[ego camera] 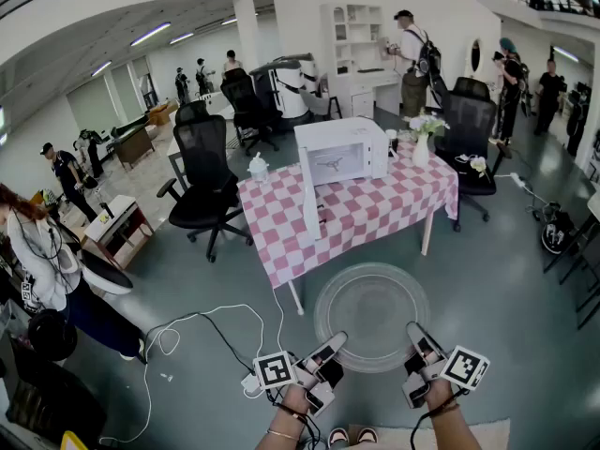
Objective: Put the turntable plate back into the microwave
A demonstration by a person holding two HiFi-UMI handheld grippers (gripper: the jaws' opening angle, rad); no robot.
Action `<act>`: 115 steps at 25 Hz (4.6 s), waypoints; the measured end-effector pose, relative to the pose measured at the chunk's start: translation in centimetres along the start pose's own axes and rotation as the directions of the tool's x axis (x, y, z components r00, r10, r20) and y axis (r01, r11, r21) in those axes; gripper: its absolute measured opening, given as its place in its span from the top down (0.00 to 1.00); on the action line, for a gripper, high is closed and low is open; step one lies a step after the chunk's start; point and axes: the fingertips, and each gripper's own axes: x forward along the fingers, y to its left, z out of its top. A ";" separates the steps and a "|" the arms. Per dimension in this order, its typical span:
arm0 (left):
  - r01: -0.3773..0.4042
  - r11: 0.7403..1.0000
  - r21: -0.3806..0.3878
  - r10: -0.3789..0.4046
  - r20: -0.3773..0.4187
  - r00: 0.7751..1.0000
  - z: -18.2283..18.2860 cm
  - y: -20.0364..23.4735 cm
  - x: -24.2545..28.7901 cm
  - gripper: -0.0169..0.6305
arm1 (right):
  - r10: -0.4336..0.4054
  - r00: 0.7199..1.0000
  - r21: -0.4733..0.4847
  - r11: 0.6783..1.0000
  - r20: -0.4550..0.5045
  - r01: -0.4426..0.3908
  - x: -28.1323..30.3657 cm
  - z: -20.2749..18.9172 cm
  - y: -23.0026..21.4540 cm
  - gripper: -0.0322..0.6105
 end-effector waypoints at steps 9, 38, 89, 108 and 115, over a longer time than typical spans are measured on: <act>0.005 1.000 -0.010 -0.005 0.006 1.000 1.4 0.6 -0.1 0.90 | -0.007 1.000 0.016 1.000 -0.004 0.007 1.5 -0.2 0.3 0.81; -0.018 0.998 -0.053 0.017 -0.018 1.000 7.9 5.5 3.5 0.90 | -0.062 0.998 0.052 0.997 -0.008 0.062 9.8 1.6 -2.2 0.81; -0.089 0.994 -0.069 0.095 0.104 0.990 33.5 21.0 39.5 0.90 | -0.028 0.986 0.028 0.999 -0.162 0.033 46.2 32.2 -16.6 0.81; -0.173 0.976 -0.133 0.196 0.192 0.961 39.1 26.2 46.7 0.89 | -0.037 0.955 0.017 0.999 -0.295 0.044 56.7 38.3 -21.2 0.81; -0.183 0.969 -0.166 0.226 0.302 0.926 39.9 26.8 47.5 0.89 | 0.008 0.915 0.003 1.000 -0.403 -0.007 59.9 39.2 -21.4 0.81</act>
